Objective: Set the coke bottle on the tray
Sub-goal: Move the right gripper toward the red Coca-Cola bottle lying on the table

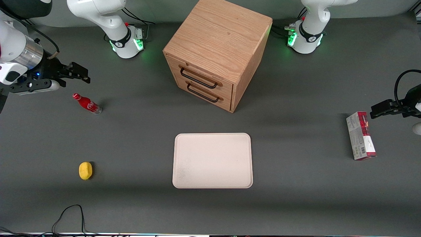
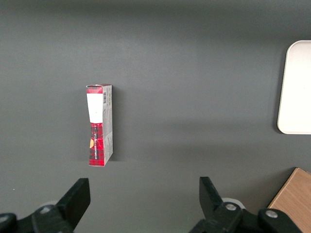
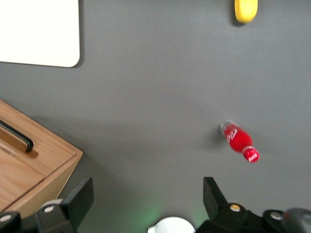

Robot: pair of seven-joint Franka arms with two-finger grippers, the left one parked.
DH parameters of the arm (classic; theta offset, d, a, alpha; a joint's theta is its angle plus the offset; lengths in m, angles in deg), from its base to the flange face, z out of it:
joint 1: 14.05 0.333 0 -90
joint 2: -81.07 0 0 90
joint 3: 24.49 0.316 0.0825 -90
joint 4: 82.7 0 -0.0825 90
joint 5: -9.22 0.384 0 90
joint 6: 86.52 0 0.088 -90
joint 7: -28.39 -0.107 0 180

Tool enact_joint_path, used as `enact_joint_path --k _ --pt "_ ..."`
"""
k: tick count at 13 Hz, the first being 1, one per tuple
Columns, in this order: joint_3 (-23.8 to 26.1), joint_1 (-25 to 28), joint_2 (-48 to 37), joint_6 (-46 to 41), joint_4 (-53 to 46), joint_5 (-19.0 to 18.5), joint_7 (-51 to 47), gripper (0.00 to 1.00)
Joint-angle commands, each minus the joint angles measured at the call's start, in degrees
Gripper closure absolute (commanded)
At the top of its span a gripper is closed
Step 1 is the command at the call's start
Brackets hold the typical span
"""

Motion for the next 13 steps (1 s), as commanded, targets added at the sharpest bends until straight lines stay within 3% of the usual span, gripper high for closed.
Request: enact_joint_path --k 1,13 --pt "-0.64 0.24 0.77 -2.22 -2.32 0.23 0.25 0.0" --pt "-0.64 0.23 2.52 -2.31 -4.43 0.14 0.07 0.0"
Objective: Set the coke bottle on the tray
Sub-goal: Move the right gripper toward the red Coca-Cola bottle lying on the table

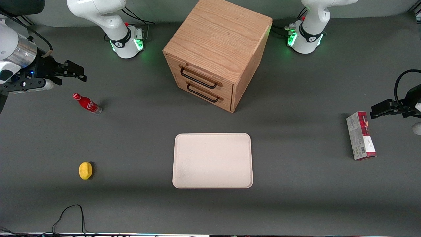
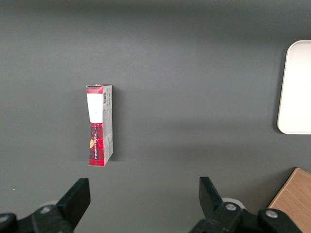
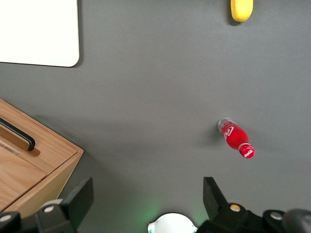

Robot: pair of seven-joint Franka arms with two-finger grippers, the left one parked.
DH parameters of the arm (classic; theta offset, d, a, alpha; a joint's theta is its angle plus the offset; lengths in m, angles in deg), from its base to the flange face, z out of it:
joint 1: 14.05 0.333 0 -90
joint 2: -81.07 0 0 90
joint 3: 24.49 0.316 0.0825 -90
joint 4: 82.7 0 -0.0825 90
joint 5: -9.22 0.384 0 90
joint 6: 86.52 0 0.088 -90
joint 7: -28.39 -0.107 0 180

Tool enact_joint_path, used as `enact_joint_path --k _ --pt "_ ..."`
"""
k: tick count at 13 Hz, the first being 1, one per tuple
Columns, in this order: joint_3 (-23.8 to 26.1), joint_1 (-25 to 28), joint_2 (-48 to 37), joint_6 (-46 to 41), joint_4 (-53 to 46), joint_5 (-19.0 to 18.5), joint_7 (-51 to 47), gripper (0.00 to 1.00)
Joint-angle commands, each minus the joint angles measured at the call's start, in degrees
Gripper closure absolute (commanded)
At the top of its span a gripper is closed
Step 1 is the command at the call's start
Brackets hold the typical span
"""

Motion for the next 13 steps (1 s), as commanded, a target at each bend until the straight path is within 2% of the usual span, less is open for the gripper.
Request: enact_joint_path --k 1,4,6,7,9,13 --pt "-0.35 0.2 1.87 -1.25 -2.64 0.14 0.07 0.0" --pt "-0.35 0.2 2.22 -1.6 -2.64 -0.38 0.07 0.0" --pt "-0.96 0.2 1.87 -4.14 -2.38 -2.92 0.86 0.0" --pt "-2.54 0.28 1.61 -4.41 -2.2 -4.15 1.3 0.0" --pt "-7.0 0.37 0.56 -5.21 -1.24 -4.69 8.2 0.0" --pt "-16.06 0.37 -1.11 -4.69 0.86 -11.01 17.72 0.0"
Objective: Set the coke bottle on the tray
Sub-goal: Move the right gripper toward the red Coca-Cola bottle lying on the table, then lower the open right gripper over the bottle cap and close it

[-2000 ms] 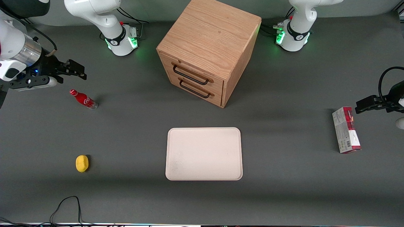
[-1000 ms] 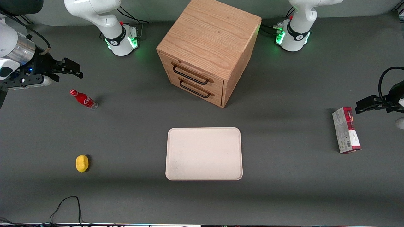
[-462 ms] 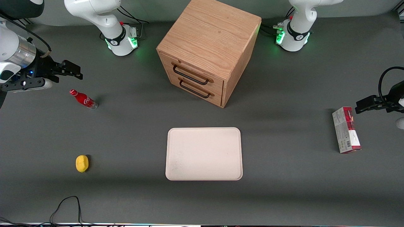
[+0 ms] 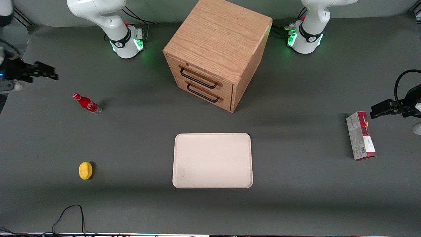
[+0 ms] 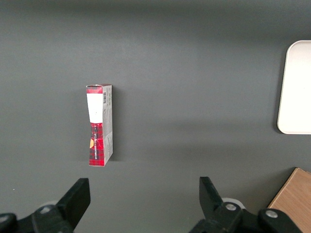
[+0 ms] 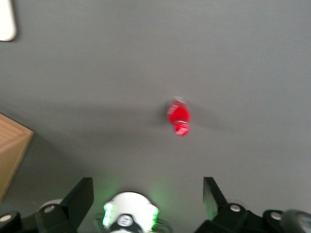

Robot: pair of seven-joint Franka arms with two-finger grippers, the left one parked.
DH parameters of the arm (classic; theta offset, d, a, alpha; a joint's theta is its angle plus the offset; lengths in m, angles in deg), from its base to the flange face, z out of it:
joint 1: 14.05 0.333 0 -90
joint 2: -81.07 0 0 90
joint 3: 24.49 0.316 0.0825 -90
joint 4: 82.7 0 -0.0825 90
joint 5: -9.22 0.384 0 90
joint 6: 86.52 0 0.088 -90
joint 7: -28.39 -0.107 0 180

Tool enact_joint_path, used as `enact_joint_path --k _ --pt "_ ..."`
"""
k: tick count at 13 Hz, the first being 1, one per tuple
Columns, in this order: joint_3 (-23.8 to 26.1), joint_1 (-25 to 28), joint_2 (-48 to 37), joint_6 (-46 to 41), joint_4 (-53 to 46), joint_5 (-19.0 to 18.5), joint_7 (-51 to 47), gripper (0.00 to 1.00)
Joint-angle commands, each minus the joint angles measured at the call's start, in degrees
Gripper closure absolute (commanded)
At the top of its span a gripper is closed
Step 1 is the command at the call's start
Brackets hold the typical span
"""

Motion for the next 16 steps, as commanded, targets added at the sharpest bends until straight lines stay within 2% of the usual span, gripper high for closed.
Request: enact_joint_path --k 1,3,6,9,14,16 --pt "-4.32 0.79 -3.74 0.44 3.2 -2.81 4.12 0.0" --pt "-4.51 0.79 -8.13 2.37 8.46 -4.91 3.95 0.0" --pt "-4.69 0.79 -12.02 7.8 16.2 -5.27 1.85 0.0" --pt "-5.56 0.62 -15.0 17.28 26.12 -5.36 1.49 0.0" --pt "-10.74 0.7 -14.31 35.13 38.97 -8.61 1.84 0.0" --pt "-11.8 0.7 -12.99 41.19 42.4 -8.7 1.84 0.0"
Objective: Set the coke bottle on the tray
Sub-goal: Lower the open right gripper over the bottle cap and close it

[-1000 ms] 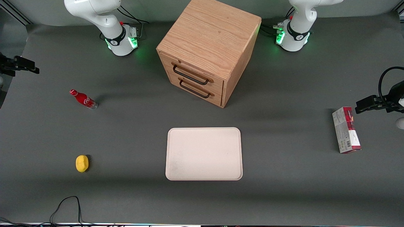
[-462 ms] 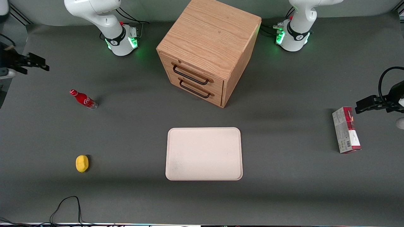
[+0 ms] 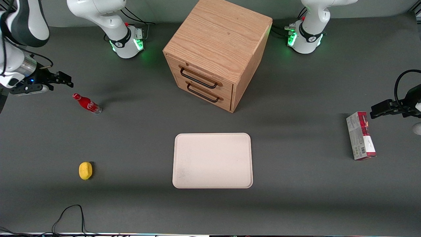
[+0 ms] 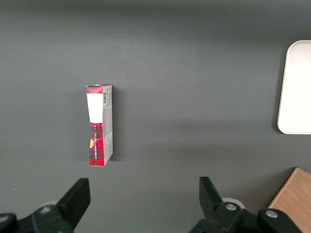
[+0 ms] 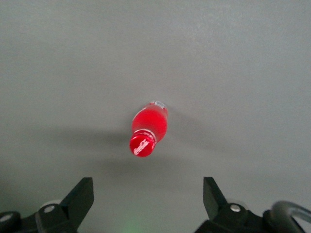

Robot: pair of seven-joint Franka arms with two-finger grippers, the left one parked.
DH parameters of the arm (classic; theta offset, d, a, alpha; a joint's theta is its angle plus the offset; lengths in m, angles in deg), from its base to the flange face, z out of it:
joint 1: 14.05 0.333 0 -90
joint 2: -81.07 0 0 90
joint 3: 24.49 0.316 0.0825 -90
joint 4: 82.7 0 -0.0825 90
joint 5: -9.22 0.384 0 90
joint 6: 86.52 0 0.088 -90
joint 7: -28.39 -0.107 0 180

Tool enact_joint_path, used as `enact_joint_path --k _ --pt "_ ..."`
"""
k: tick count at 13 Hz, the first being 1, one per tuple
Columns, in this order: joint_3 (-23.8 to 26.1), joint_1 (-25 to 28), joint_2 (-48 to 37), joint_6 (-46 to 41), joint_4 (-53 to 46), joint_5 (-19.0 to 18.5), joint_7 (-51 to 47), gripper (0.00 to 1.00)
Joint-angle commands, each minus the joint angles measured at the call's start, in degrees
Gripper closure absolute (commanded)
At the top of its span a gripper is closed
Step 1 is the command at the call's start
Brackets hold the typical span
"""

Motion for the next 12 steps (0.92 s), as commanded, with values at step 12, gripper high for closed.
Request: enact_joint_path --k 12 --pt "-1.34 1.01 7.91 17.09 6.23 -1.73 -1.83 0.02"
